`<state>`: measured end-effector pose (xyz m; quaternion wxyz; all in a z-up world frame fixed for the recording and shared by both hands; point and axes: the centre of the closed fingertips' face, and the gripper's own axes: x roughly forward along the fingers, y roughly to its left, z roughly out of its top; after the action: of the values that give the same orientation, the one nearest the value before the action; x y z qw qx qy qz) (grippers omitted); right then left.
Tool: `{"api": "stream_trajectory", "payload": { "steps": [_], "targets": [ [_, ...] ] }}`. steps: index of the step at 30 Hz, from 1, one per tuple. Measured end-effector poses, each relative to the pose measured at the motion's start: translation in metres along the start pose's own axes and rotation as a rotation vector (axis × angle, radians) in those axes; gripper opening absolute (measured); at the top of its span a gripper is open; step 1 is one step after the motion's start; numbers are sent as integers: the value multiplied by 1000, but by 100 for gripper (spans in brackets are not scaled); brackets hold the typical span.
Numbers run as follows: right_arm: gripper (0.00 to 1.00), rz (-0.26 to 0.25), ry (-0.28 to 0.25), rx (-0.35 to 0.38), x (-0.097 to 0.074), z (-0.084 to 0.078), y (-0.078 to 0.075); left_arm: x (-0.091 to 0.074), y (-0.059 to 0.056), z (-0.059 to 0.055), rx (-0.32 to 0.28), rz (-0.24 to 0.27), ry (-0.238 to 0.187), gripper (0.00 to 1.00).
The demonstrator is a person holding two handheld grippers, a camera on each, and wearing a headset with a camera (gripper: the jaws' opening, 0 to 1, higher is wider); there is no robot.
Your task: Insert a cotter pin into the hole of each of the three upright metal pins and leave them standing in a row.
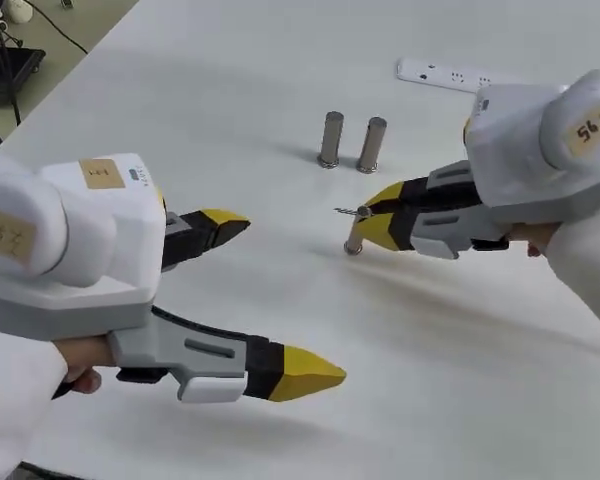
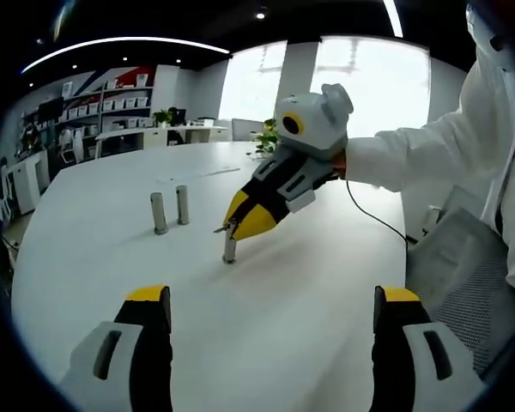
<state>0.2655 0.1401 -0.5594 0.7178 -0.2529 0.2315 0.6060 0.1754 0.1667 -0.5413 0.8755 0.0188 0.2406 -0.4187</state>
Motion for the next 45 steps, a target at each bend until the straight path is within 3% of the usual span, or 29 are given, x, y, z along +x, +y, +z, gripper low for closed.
{"api": "stream_trajectory", "payload": {
  "steps": [11,21,27,29,32,40,45],
  "targets": [
    [4,9,13,29,3,-9,4,5,-1,-1,3,-10,9,98],
    [4,4,-11,45,2,-7,4,5,0,-4,8,-9,17,98],
    [9,6,-29,45,2,-3,7,4,0,-4,2,-6,20,98],
    [15,-8,-32,55,0,-3,5,4,1,-4,1,-2,20,98],
    [19,2,-50,74,-9,2,9,2,2,-2,-4,4,14,98],
    [30,-44,-80,120,-37,4,11,-1,2,7,-13,17,-11,98],
    [36,-77,-108,149,-62,2,19,-4,1,11,-18,25,-21,98]
  ]
}}
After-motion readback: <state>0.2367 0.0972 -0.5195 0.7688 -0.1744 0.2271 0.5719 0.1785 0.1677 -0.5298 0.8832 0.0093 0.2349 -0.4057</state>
